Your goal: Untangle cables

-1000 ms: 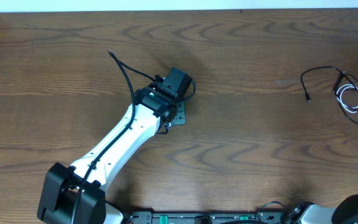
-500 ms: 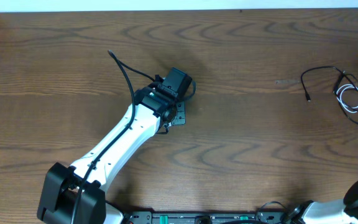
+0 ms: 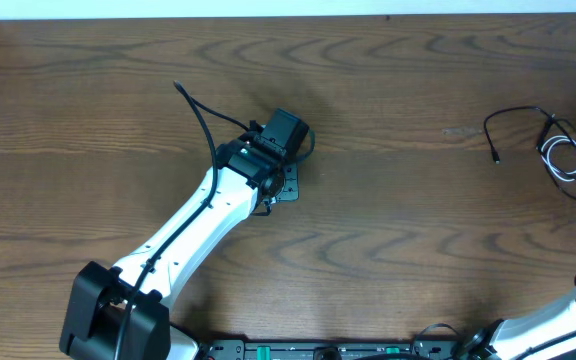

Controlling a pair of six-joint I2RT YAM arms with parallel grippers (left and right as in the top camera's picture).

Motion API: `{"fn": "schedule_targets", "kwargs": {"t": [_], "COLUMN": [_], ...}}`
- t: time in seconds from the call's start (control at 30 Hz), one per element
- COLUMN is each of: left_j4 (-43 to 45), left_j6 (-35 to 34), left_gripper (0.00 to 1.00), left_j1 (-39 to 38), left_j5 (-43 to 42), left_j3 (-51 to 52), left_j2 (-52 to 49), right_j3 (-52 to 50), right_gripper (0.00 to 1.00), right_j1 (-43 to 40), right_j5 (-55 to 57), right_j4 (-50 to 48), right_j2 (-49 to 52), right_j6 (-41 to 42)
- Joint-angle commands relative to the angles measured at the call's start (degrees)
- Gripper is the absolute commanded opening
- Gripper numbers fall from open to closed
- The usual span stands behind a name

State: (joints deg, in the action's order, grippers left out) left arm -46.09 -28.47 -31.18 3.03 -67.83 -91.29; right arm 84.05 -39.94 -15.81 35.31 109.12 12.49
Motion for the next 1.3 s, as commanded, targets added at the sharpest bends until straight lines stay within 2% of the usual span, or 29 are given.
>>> {"fn": "schedule_targets", "kwargs": {"t": [0.0,0.03,0.07,0.13,0.3,0.37,0.67,0.93,1.1,1.27], "left_j4": [-0.2,-0.2,-0.2,-0.2,-0.2,-0.2,-0.2,-0.6,-0.7,-1.0], "left_j6": [0.1,0.1,0.1,0.1,0.1,0.1,0.2,0.2,0.2,0.2], "left_gripper": [0.44,0.44,0.44,0.44,0.44,0.44,0.44,0.44,0.44,0.44], "left_j1": [0.2,0.2,0.2,0.2,0.2,0.2,0.2,0.2,0.2,0.2], "left_j5": [0.0,0.0,0.0,0.0,0.0,0.0,0.0,0.0,0.0,0.0], "left_j3": [-0.3,-0.3,-0.3,-0.3,-0.3,-0.3,-0.3,-0.3,-0.3,-0.3], "left_j2": [0.5,0.5,0.5,0.5,0.5,0.5,0.4,0.4,0.4,0.4], "right_j3": [0.5,0.5,0.5,0.5,0.5,0.4,-1.9,-4.3,-6.1,-8.5], "right_gripper": [0.25,0.1,0.02,0.01,0.01,0.01,0.02,0.1,0.11,0.21], "right_j1": [0.2,0.2,0.2,0.2,0.1,0.0,-0.7,-0.9,-0.9,-0.9], "right_j5": [0.9,1.8,3.5,9.1,34.4,38.7,35.8,35.7,35.6,35.1], "right_j4": [0.5,1.5,2.8,6.5,18.5,22.6,29.5,32.8,33.5,33.0], "right_j2": [1.6,1.8,2.0,2.4,4.1,5.4,8.2,8.2,8.2,8.2], "right_j6": [-0.6,-0.5,-0.3,2.5,15.1,17.4,19.2,19.2,19.2,19.2]}}
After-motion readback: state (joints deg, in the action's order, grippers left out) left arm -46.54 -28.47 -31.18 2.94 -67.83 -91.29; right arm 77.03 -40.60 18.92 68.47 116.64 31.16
